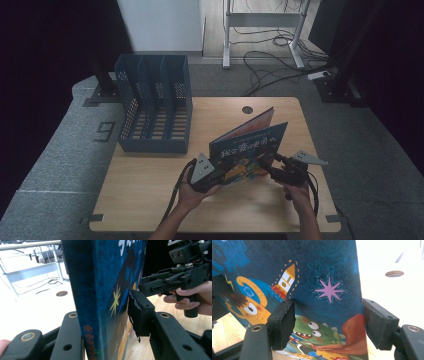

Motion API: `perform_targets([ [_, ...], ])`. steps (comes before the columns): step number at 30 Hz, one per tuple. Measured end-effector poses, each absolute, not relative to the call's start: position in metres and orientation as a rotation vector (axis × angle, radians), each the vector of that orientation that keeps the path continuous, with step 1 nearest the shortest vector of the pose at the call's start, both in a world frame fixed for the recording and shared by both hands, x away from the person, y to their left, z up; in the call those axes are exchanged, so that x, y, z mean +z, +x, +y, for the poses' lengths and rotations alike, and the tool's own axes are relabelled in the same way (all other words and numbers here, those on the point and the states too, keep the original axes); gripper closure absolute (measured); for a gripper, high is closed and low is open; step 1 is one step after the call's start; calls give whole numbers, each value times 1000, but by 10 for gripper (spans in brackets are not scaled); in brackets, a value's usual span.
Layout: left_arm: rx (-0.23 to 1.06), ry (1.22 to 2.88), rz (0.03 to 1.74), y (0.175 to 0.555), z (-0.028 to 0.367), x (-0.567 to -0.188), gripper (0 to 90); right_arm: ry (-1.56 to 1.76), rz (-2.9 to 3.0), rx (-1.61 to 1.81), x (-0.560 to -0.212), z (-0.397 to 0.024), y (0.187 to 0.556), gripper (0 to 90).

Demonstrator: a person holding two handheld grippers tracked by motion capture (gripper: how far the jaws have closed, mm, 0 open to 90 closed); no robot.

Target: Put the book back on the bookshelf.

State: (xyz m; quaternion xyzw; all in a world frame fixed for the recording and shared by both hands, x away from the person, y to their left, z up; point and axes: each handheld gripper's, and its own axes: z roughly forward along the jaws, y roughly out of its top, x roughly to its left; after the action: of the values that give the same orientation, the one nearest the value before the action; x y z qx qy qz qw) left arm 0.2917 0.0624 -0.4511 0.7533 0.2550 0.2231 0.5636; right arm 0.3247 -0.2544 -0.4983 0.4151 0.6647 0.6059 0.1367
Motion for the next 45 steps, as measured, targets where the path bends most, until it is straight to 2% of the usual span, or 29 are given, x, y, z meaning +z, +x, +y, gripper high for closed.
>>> perform_targets([
  [8, 506, 1770, 604, 292, 63, -450, 612, 1197, 1927, 1748, -499, -254, 325, 290],
  [13, 446, 1774, 571, 292, 65, -450, 674, 1208, 1906, 1739, -502, -254, 326, 267],
  [20, 471, 1776, 551, 288, 61, -450, 721, 1231, 1899, 1672, -508, -252, 328, 271],
  [32, 472, 1781, 559, 291, 57, -448, 695, 1236, 1863, 1683, -510, -249, 327, 270],
  [45, 489, 1754, 570, 290, 56, -446, 705, 1224, 1866, 1688, -511, -245, 326, 272],
])
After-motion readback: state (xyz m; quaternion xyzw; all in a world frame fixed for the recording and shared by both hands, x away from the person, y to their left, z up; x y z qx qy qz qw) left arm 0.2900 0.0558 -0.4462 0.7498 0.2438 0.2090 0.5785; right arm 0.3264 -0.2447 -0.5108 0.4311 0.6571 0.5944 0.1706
